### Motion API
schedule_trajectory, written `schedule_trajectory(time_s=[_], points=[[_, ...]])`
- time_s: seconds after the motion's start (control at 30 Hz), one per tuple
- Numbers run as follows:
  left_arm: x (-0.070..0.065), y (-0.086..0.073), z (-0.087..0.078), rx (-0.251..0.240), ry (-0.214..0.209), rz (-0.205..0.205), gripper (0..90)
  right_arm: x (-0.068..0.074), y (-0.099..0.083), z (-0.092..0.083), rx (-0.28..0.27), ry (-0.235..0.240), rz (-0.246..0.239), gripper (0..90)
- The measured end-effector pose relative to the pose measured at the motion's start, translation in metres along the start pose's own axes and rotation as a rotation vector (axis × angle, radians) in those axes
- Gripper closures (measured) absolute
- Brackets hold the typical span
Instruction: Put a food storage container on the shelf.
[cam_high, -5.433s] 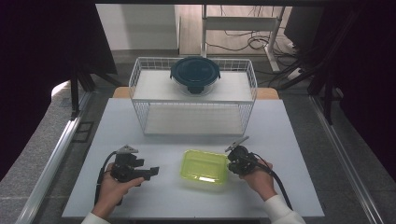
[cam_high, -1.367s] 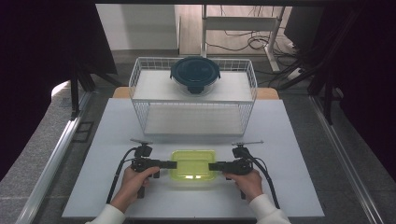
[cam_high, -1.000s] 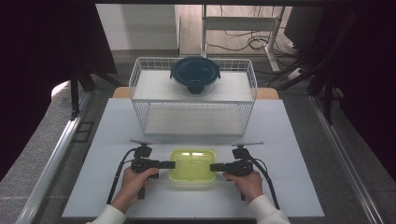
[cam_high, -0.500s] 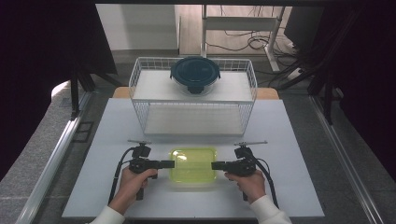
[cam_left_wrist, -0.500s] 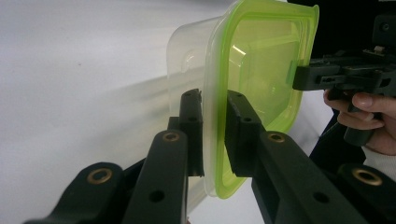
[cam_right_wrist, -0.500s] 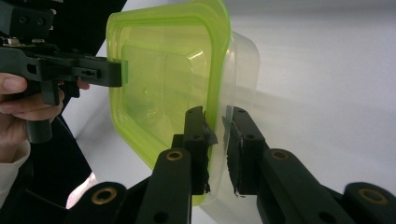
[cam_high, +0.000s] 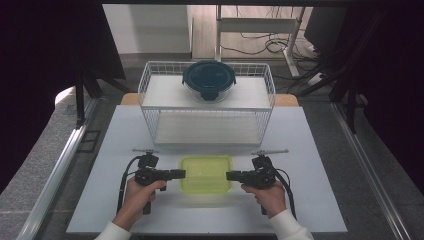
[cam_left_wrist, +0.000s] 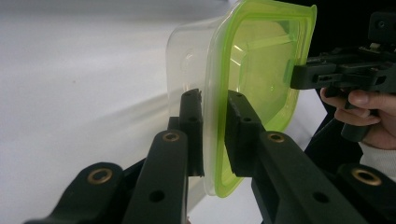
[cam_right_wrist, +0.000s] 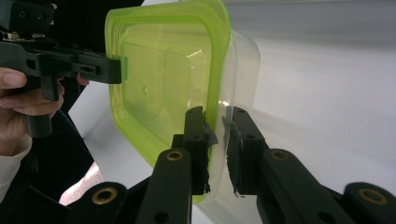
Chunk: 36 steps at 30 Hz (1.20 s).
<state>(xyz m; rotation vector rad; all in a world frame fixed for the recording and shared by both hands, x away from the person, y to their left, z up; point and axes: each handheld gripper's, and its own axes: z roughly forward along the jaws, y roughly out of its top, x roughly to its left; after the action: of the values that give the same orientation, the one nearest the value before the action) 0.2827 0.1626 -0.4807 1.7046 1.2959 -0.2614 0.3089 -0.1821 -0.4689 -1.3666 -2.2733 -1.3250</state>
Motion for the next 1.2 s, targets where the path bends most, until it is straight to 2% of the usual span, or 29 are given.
schedule_trajectory(time_s=[0.2,0.57,0.73,0.87,1.0,1.2], points=[[-0.008,0.003,-0.008,-0.019,0.004,0.033,79.0,0.007,0.004,-0.006,-0.022,0.004,-0.027,78.1],[-0.012,0.009,-0.017,-0.034,0.013,0.051,79.3,0.015,0.011,-0.009,-0.040,0.008,-0.050,78.2],[-0.019,0.014,-0.018,-0.038,0.024,0.074,79.5,0.021,0.016,-0.015,-0.055,-0.010,-0.076,78.4],[-0.027,0.022,-0.020,-0.047,0.017,0.084,79.6,0.024,0.021,-0.024,-0.079,-0.011,-0.082,78.6],[-0.032,0.034,-0.025,-0.056,0.001,0.098,79.5,0.027,0.031,-0.032,-0.094,-0.015,-0.107,78.6],[-0.039,0.046,-0.033,-0.073,0.001,0.114,79.4,0.033,0.043,-0.038,-0.108,-0.021,-0.122,78.6]])
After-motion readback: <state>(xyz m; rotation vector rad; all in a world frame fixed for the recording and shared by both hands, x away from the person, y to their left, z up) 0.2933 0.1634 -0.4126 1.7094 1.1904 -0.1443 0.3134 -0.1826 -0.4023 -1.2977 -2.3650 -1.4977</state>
